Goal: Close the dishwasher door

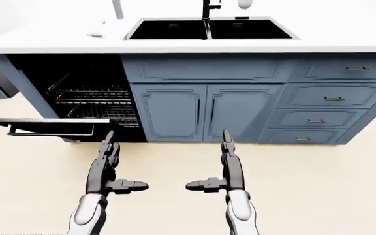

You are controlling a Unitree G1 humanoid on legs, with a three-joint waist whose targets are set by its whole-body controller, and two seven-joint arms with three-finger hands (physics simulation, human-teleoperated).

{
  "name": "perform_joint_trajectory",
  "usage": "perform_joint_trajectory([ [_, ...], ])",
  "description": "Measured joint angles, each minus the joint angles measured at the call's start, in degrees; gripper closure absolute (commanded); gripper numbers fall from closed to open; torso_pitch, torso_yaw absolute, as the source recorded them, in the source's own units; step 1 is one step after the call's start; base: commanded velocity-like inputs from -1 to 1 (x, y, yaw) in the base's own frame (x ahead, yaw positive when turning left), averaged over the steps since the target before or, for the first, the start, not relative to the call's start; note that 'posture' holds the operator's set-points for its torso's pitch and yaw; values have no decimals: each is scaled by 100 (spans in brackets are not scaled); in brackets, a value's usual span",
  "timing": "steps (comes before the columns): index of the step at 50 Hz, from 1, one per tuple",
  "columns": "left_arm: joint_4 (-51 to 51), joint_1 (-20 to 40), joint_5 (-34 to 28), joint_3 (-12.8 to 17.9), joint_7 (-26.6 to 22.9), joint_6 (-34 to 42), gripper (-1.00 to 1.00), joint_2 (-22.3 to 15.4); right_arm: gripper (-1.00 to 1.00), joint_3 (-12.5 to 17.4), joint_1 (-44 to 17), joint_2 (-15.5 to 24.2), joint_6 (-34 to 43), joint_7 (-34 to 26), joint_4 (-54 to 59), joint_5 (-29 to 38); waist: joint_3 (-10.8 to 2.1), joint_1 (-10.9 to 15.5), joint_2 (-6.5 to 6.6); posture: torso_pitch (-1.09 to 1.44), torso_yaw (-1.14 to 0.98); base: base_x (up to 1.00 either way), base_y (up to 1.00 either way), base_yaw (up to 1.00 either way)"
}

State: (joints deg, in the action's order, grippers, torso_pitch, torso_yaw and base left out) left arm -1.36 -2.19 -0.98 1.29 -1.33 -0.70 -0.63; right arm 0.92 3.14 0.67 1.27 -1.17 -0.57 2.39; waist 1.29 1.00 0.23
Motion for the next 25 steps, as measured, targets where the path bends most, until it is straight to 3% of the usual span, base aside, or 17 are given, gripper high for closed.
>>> perform_joint_trajectory([
  [6, -35, -5, -3, -31, -22, 8, -100, 8, -100, 43, 17, 0, -1, 15, 31, -6, 38, 11, 23, 0, 0, 0, 0, 29],
  [15, -61, -30, -23, -17, 0, -4, -100, 6, -100, 57, -86, 0, -101, 21, 333, -67, 76, 73, -72, 0, 0, 0, 0, 30],
  [19, -141, -5, -43, -116, -17, -46, -100, 47, -100, 156, -64, 46, -103, 49, 363, -87, 66, 2, 17, 0, 0, 0, 0, 36],
  [23, -150, 26, -37, -125, -45, -60, -100, 37, -100, 166, -61, 43, -99, 82, 313, -81, 81, -25, 190, 0, 0, 0, 0, 40],
  [25, -149, 15, -39, -64, -33, -50, -100, 4, -100, 101, -53, 10, -86, 70, 322, -77, 72, 15, 129, 0, 0, 0, 0, 50],
])
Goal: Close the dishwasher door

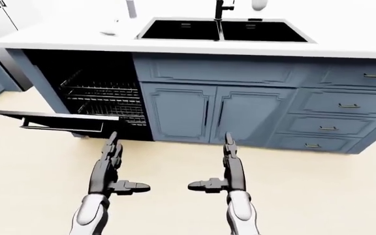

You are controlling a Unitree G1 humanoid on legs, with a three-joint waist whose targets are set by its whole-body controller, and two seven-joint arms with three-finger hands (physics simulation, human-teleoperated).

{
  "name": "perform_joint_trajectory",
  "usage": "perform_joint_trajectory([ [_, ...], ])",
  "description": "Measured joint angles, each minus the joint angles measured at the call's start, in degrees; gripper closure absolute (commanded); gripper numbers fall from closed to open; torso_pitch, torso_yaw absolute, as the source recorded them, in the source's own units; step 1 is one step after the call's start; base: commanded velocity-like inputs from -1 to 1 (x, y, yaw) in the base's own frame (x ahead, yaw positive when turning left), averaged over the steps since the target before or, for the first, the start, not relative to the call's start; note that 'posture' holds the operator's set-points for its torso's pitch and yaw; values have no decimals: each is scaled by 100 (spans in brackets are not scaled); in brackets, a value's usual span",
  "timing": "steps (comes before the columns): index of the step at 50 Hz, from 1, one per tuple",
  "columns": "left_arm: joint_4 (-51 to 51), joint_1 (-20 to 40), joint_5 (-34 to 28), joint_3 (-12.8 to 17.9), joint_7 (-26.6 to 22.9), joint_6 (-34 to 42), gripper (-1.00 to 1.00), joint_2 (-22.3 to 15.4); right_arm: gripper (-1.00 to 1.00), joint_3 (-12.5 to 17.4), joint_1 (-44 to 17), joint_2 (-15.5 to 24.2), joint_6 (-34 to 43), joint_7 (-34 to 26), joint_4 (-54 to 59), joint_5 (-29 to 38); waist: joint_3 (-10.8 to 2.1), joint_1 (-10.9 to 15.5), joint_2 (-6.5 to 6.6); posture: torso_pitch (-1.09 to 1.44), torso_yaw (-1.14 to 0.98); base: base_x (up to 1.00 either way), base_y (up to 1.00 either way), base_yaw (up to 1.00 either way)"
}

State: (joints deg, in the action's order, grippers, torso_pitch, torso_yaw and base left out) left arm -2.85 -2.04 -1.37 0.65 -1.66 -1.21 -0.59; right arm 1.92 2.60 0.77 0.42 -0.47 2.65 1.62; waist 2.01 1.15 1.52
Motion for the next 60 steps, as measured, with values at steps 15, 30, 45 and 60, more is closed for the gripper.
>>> perform_joint_trajectory([
  [15, 57, -100, -28, -131, -27, 20, -100, 58, -100, 54, 77, 34, 60, -25, -94, 5, 41, -98, -511, 0, 0, 0, 0, 50],
  [30, 66, -115, -31, 96, 29, -1, -100, -28, -100, -165, 30, -52, 126, -93, -48, 11, -73, 53, 147, 0, 0, 0, 0, 50],
  [45, 111, -135, -69, -132, -63, 12, -100, 53, -100, -14, 100, 14, 195, -30, -214, 29, -4, -80, -456, 0, 0, 0, 0, 58],
  [60, 163, -154, -73, 57, 25, 36, -100, -17, -100, -196, 111, -57, 242, -105, -268, 41, -53, 105, 84, 0, 0, 0, 0, 65],
])
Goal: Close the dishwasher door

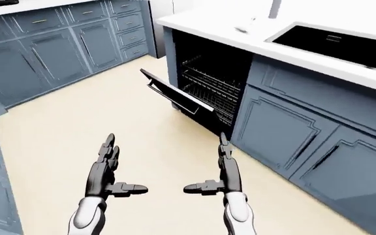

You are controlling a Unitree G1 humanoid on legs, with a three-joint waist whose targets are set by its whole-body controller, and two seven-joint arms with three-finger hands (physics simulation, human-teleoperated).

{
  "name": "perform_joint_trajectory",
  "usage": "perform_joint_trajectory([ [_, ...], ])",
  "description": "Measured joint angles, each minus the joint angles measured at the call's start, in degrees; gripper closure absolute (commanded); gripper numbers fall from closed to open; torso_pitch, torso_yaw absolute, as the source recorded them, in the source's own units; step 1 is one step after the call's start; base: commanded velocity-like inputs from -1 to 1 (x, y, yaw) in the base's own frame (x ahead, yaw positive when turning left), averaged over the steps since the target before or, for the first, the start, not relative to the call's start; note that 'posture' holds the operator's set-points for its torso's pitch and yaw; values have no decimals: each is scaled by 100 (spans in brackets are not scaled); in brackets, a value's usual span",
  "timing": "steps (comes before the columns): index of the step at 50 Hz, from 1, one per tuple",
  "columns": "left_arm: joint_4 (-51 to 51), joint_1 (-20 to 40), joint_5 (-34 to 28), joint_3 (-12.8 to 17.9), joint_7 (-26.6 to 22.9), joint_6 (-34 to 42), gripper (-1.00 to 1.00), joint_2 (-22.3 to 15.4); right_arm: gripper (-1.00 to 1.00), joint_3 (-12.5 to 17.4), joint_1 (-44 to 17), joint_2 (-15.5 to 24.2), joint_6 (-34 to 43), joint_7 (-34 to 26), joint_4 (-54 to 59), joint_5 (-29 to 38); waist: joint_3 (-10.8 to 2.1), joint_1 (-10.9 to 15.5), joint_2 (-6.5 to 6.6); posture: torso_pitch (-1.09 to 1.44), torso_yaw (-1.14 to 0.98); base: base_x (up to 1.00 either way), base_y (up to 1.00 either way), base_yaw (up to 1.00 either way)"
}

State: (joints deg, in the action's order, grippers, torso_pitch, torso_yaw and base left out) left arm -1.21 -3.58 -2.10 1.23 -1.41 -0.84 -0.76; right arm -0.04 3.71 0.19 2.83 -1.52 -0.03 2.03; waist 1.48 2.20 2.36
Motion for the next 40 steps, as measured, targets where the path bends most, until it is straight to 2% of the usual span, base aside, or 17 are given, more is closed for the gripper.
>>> perform_joint_trajectory([
  [6, 66, 17, 6, -53, -21, -44, -100, 10, -100, 37, -2, 6, -28, 23, -162, 10, 101, -89, -453, 0, 0, 0, 0, 61],
  [8, 78, 30, 8, -46, -24, -53, -100, 7, -100, 26, 8, 6, -34, 22, -191, 13, 56, -130, -696, 0, 0, 0, 0, 55],
  [10, 24, 48, 12, -107, -33, -54, -100, 67, -100, 99, -6, 60, -27, 33, -133, 19, 71, -235, -627, 0, 0, 0, 0, 55],
  [12, -5, 15, 12, -179, -69, -22, -100, 69, -100, 160, 45, 59, -1, 64, -96, 26, 52, -223, -643, 0, 0, 0, 0, 55],
  [14, -11, 16, 7, -174, -83, -15, -100, 65, -100, 163, 32, 61, 15, 79, -63, 27, 34, -207, -560, 0, 0, 0, 0, 55],
  [20, 93, 54, 3, -118, -60, -62, -100, 53, -100, 92, -38, 47, -2, 54, -67, 22, 84, -226, -80, 0, 0, 0, 0, 55],
  [23, 95, 54, 0, -131, -58, -80, -100, 55, -100, 101, -50, 53, -22, 44, -73, 14, 26, -212, 237, 0, 0, 0, 0, 55],
  [24, 47, 65, 1, -101, -57, -72, -100, 15, -100, 81, -60, 10, -33, 44, -42, 14, 29, -158, 178, 0, 0, 0, 0, 55],
  [26, 7, 14, 2, -16, -36, -21, -100, -3, -100, -6, -26, -10, -8, 21, -10, 13, 16, -67, 171, 0, 0, 0, 0, 55],
  [28, 9, -4, 2, 23, -9, 9, -100, -8, -100, -30, -15, -10, 1, -2, 31, 13, -16, -17, 96, 0, 0, 0, 0, 55],
  [35, 66, 34, 4, -50, -24, -30, -100, 6, -100, 33, -35, 6, -31, 22, -108, 22, 89, -100, -404, 0, 0, 0, 0, 55],
  [37, 71, 43, 3, -43, -29, -29, -100, 3, -100, 19, -28, 3, -28, 23, -133, 25, 76, -121, -614, 0, 0, 0, 0, 55],
  [38, 69, 65, 3, -50, -29, -34, -100, 27, -100, 30, -32, 27, -30, 24, -138, 25, 42, -163, -668, 0, 0, 0, 0, 55],
  [39, 39, 74, 3, -90, -32, -33, -100, 58, -100, 73, -38, 53, -26, 29, -114, 27, 69, -207, -598, 0, 0, 0, 0, 55],
  [40, 15, 56, 3, -134, -45, -23, -100, 65, -100, 111, -21, 56, -18, 39, -81, 28, 84, -214, -591, 0, 0, 0, 0, 55],
])
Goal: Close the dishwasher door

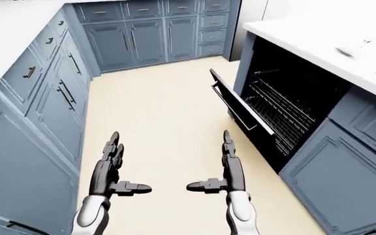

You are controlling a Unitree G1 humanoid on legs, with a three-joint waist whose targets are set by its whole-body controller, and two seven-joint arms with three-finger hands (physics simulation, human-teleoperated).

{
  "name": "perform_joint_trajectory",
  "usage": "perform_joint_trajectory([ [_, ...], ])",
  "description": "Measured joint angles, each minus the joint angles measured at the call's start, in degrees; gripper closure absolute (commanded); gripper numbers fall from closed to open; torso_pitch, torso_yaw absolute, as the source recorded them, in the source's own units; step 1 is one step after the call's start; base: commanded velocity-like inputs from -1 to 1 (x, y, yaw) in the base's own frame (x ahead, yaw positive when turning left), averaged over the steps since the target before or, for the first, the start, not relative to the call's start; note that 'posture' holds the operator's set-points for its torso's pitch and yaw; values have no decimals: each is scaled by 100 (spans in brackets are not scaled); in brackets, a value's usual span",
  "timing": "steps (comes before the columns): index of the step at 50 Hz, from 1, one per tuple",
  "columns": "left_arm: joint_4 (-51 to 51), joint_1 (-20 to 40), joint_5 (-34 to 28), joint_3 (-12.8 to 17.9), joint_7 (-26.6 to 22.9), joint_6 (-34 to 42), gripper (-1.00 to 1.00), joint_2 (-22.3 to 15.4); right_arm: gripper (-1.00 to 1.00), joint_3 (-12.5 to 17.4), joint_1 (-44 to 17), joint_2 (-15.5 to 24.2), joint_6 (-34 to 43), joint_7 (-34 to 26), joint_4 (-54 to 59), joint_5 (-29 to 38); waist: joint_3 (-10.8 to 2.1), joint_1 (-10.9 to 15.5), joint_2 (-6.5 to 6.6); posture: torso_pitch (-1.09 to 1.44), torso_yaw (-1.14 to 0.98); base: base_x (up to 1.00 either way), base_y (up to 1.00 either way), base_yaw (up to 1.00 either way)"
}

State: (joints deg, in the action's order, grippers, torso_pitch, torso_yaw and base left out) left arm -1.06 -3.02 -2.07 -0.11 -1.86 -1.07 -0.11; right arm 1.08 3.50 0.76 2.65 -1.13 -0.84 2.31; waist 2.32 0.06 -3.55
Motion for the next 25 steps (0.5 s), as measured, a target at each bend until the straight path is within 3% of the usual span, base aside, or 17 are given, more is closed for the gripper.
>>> perform_joint_trajectory([
  [3, -21, -37, -2, -32, -32, 21, -100, -2, -100, 36, 58, 3, 45, 26, 25, 0, -36, 26, 26, 0, 0, 0, 0, 54],
  [10, 142, -9, 4, 18, -14, -1, -100, -14, -100, -16, 49, -8, 34, 22, -103, 10, -2, -12, 561, 0, 0, 0, 0, 55],
  [12, 178, -22, 4, 8, -16, -2, -100, -12, -100, -14, 52, -6, 32, 21, -124, 11, -36, -9, 772, 0, 0, 0, 0, 55],
  [13, 176, -15, 3, 27, -15, -5, -100, -45, -100, -27, 35, -39, 30, 19, -127, 11, -67, 27, 783, 0, 0, 0, 0, 55],
  [17, 79, -91, 1, 156, 29, 73, -100, -74, -100, -177, 62, -77, 69, -36, -34, 10, -78, 181, 652, 0, 0, 0, 0, 55],
  [23, 210, -73, 10, 124, 30, 58, -100, -63, -100, -167, -73, -64, 67, 57, -135, 139, 39, 150, 296, 0, 0, 0, 0, 10],
  [25, 214, -66, 4, 90, 20, 42, -100, -56, -100, -159, -75, -62, 48, 70, -161, 159, 10, 170, 142, 0, 0, 0, 0, 0],
])
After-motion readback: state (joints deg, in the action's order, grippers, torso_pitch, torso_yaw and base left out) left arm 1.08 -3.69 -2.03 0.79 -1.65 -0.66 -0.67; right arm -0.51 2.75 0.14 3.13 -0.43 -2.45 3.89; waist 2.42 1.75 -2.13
